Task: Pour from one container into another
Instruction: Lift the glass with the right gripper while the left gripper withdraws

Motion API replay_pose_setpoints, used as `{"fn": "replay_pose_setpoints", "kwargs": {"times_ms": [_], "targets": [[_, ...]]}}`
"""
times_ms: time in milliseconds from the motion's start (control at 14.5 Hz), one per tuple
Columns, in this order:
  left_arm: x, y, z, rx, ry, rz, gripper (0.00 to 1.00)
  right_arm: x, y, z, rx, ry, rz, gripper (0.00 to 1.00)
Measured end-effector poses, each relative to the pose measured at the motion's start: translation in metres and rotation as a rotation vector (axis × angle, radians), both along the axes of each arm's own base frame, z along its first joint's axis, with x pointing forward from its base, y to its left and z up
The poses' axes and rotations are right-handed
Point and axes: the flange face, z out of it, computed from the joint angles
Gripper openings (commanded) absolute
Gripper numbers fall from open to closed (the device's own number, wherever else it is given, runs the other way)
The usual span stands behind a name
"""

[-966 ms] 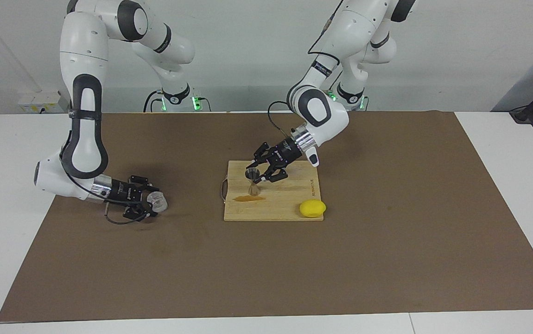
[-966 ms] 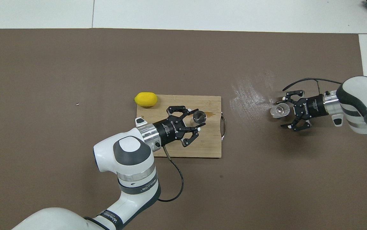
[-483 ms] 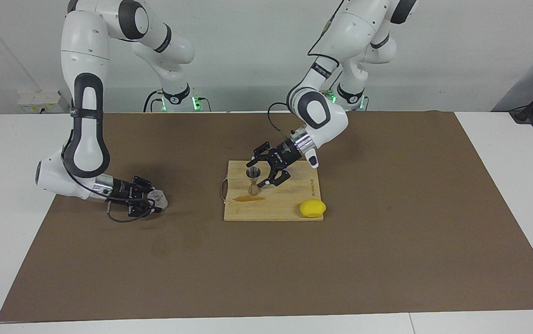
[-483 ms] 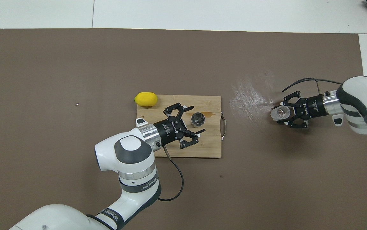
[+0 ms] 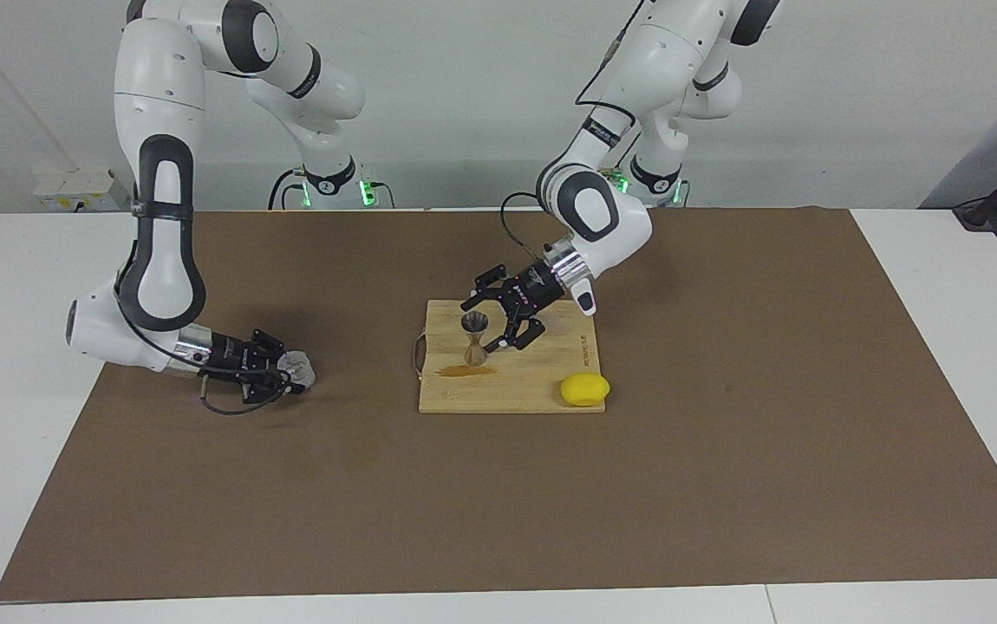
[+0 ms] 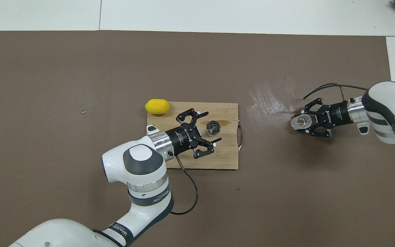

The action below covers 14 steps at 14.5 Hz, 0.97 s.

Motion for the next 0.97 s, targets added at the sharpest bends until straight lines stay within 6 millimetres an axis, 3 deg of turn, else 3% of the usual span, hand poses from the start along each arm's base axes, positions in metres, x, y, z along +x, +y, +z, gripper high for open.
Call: {"fn": "replay_pose_setpoints", "kwargs": {"times_ms": [207, 414, 690, 828, 966], "targets": [[0.004, -0.002, 0.012, -0.022, 0.003, 0.013, 1.00, 0.006, 0.025, 0.022, -0.009, -0.028, 0.035, 0.01], [0.013, 0.006, 0.048, -0.046, -0.043, 0.042, 1.00, 0.012, 0.064, 0.054, -0.030, -0.025, 0.044, 0.00], [0.030, 0.060, 0.095, -0.021, -0.139, 0.110, 1.00, 0.016, 0.134, 0.095, -0.108, 0.008, 0.018, 0.00], [0.042, 0.091, 0.108, -0.008, -0.177, 0.145, 1.00, 0.018, 0.163, 0.111, -0.144, 0.026, 0.007, 0.00], [0.050, 0.107, 0.117, 0.013, -0.233, 0.074, 1.00, 0.021, 0.189, 0.125, -0.202, 0.034, 0.004, 0.00]]}}
